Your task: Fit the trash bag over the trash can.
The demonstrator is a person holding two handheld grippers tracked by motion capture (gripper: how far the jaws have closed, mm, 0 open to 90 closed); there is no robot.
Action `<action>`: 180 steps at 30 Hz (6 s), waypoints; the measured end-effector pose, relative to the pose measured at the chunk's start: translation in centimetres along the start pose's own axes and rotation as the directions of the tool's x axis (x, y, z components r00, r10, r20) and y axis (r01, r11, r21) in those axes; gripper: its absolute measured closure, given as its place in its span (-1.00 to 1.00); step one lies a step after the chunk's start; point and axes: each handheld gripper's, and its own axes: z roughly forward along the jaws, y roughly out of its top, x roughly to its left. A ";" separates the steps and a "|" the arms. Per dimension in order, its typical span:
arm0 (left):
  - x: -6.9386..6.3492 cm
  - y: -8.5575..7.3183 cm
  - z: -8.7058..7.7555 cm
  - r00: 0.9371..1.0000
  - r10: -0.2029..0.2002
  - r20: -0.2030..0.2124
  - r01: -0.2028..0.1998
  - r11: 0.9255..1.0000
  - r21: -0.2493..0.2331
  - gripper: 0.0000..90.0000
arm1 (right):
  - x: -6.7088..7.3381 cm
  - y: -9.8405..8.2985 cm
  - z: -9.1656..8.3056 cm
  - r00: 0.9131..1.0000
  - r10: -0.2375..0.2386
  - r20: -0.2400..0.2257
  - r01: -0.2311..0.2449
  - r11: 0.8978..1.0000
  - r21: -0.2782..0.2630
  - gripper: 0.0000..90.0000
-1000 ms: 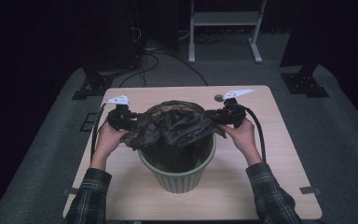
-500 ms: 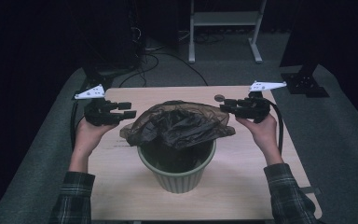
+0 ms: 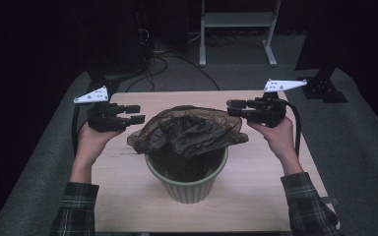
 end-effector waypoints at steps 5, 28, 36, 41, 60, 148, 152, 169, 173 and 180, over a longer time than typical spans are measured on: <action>0.0 0.0 0.5 1.000 0.001 0.008 -0.001 1.000 0.002 0.00 | -0.1 -0.2 1.6 1.000 0.001 -0.003 -0.001 0.999 0.033 0.38; -0.8 0.3 2.8 0.991 0.016 0.133 -0.021 0.999 0.038 1.00 | 0.6 -0.3 1.7 0.999 -0.033 -0.041 0.036 0.997 0.074 1.00; -2.7 0.3 0.7 0.993 0.031 0.110 -0.031 0.999 0.006 1.00 | 1.9 -0.6 0.6 0.997 -0.056 -0.056 0.059 0.996 0.063 1.00; -4.6 0.1 -0.4 0.993 0.052 0.103 -0.052 0.999 -0.001 1.00 | 3.3 -0.9 -0.1 0.994 -0.081 -0.074 0.085 0.995 0.058 1.00; -10.6 -2.1 -3.3 0.989 0.069 0.131 -0.062 0.997 -0.054 1.00 | 7.6 -3.3 -2.2 0.985 -0.099 -0.143 0.108 0.993 0.056 1.00; -6.9 -2.9 0.6 0.999 0.043 -0.011 -0.042 0.997 0.070 0.09 | 3.2 -3.5 2.8 1.000 0.025 -0.002 -0.025 0.993 0.113 0.42; -6.6 -2.8 0.6 0.997 0.055 -0.049 -0.051 0.996 0.073 0.52 | 3.3 -3.4 2.6 1.000 0.016 0.007 -0.017 0.996 0.087 0.71; -3.4 -1.0 1.5 0.995 0.051 -0.086 -0.049 0.999 0.018 1.00 | 1.3 -2.4 3.2 0.998 0.011 0.065 -0.013 0.999 0.033 1.00; -1.6 -1.1 2.5 0.994 0.035 -0.100 -0.034 0.999 0.012 1.00 | 0.0 -2.2 4.3 0.996 0.017 0.091 -0.020 0.999 0.028 1.00; 0.7 -2.8 4.7 0.994 -0.007 -0.110 0.010 1.000 0.023 1.00 | -2.3 -3.2 6.5 0.991 0.051 0.125 -0.059 0.996 0.064 1.00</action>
